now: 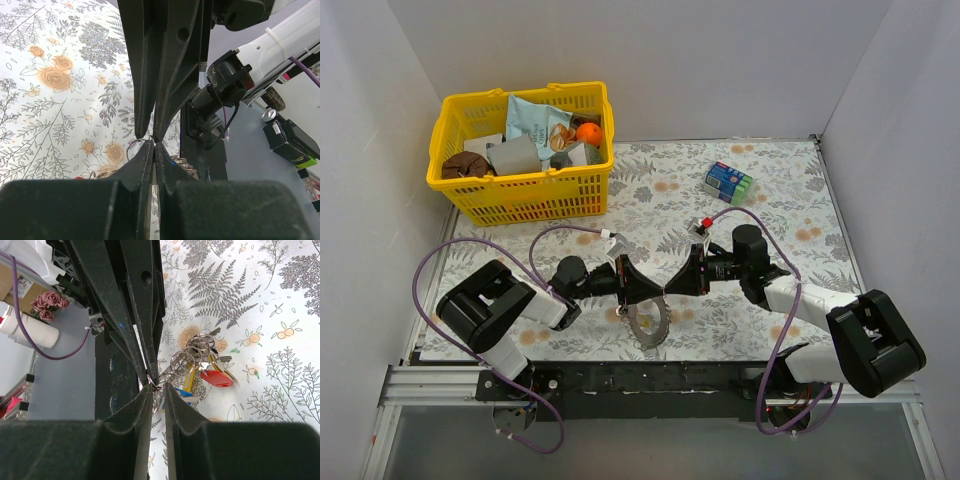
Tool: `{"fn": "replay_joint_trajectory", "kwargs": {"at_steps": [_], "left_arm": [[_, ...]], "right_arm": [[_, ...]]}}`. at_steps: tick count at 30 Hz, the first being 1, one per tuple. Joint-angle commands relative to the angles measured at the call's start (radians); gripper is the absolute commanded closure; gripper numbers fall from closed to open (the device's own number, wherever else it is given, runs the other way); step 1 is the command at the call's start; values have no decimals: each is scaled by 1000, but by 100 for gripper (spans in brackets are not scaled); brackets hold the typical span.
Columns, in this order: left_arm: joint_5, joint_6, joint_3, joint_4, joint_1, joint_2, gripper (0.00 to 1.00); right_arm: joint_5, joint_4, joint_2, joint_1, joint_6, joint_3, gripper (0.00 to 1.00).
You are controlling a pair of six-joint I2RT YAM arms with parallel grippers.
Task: Put the keys on the keyring
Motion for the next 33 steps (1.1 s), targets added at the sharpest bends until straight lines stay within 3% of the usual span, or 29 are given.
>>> {"fn": "replay_joint_trajectory", "kwargs": {"at_steps": [1,4,5,8,11,14,15,20,22,24,29,33], "left_arm": [[19,-4,33,530,5,-33,100],[21,-2,31,528,5,-33,100],[23,-2,30,528,5,-32,100],[29,-2,24,528,4,-33,100],[46,5,10,527,5,-42,100],[56,21,-10,504,5,-65,88],[56,33,-14,472,4,-73,77],[39,94,-25,345,8,-125,53],[36,125,-18,266,14,-150,43],[36,152,2,170,19,-169,40],[91,301,79,-102,31,-206,38],[145,447,162,-420,31,-225,38]], "right_arm": [[-19,78,10,12,25,7,79],[-28,93,19,15,36,10,89],[-33,95,22,17,37,13,98],[-39,81,24,20,34,26,99],[-30,-41,11,24,-44,61,99],[-5,-215,-6,23,-160,95,99],[14,-299,-10,23,-188,119,99],[67,-497,-7,23,-329,197,99],[88,-554,-6,24,-358,226,99],[107,-627,1,23,-390,249,99],[137,-767,36,29,-501,343,99],[224,-908,57,53,-554,406,99]]}}
